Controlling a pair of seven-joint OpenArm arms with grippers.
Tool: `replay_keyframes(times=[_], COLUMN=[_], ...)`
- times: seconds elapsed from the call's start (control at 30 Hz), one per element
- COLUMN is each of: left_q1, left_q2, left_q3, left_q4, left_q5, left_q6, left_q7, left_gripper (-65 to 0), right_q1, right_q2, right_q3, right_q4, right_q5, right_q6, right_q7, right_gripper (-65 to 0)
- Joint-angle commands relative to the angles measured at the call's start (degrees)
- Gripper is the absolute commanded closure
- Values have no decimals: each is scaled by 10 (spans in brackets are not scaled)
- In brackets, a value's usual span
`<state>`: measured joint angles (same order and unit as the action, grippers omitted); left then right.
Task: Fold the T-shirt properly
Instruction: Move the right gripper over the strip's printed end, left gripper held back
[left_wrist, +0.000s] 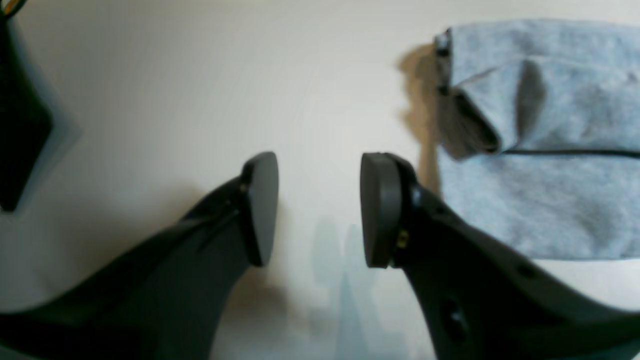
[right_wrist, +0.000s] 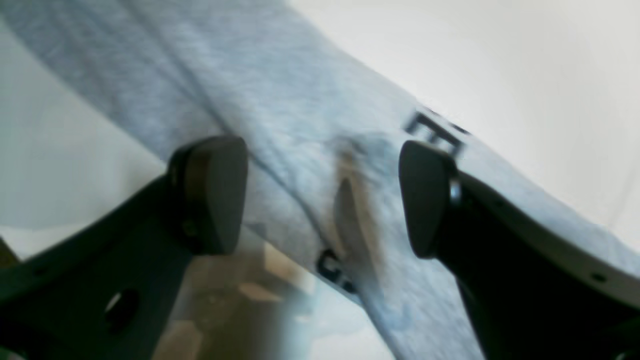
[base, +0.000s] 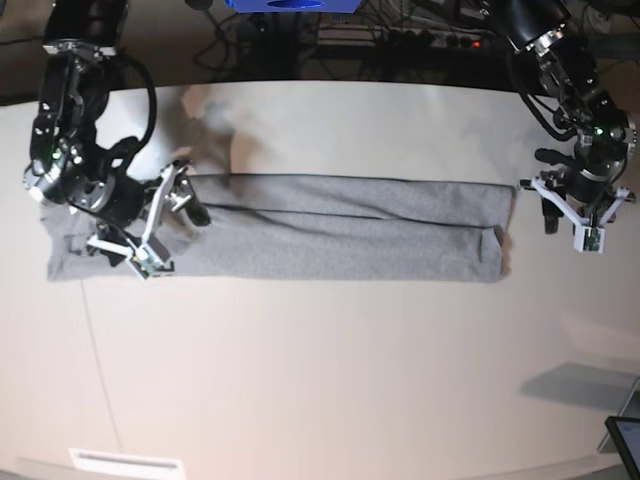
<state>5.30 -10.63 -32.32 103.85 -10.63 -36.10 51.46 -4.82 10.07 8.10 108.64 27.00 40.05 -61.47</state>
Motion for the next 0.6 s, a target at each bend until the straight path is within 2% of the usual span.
replay_keyframes(times=[0.0, 0.27, 0.4, 0.57], left_q1=[-2, 12, 20, 22], left_q2=[-8, -9, -8, -8], left_q3=[-2, -4, -1, -1], left_q4=[9, 9, 9, 9], left_q5=[-7, -7, -7, -7], left_q6=[-1, -1, -1, -1], left_q7=[-15, -15, -15, -15], left_gripper=[-267, -267, -267, -267], right_q1=[7, 19, 26, 42], right_q2=[5, 5, 4, 4], right_q3=[-6, -76, -80, -77], right_q4=[11, 2, -6, -13], right_q5=[7, 6, 7, 9], right_q6=[-1, -1, -23, -23], right_q7=[9, 13, 14, 14], right_gripper=[-456, -456, -456, -456])
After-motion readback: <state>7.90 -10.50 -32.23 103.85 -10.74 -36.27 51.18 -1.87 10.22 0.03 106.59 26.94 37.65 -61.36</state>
